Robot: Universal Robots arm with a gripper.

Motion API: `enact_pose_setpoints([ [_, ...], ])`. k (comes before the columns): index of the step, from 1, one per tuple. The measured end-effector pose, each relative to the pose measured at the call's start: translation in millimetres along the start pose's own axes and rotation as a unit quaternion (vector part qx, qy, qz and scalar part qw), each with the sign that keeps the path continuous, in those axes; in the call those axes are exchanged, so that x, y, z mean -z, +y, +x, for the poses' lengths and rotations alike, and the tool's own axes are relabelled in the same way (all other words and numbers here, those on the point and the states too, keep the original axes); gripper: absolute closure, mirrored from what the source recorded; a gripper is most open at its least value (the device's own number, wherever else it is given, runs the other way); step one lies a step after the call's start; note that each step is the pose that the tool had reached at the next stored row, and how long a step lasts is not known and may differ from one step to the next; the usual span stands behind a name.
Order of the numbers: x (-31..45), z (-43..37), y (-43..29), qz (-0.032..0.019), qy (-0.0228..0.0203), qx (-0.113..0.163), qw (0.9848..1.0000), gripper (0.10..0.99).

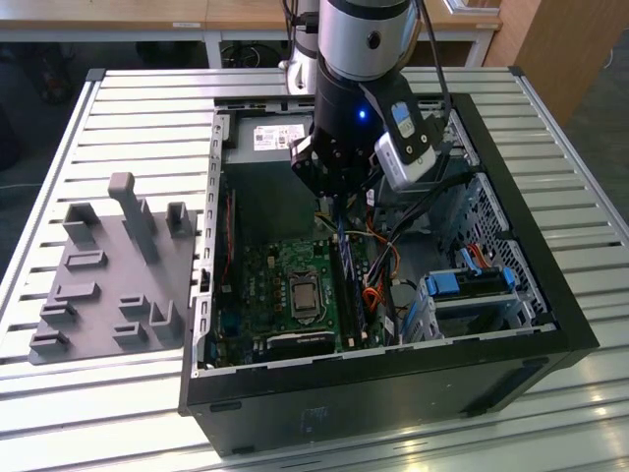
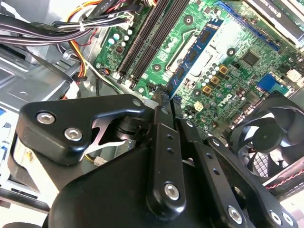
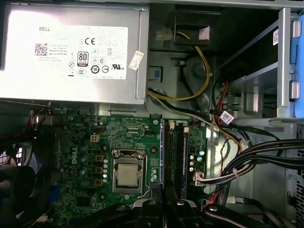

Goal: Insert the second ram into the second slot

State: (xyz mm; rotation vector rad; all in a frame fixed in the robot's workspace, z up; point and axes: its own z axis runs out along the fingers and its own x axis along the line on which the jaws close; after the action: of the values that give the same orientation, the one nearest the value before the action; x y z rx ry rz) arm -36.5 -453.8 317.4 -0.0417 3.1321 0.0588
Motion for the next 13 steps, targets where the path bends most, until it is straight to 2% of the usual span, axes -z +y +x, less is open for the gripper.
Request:
enact_pose_setpoints([
  [13, -3.1, 0.0, -0.3, 0.0, 0.0, 0.0, 1.0, 0.945],
])
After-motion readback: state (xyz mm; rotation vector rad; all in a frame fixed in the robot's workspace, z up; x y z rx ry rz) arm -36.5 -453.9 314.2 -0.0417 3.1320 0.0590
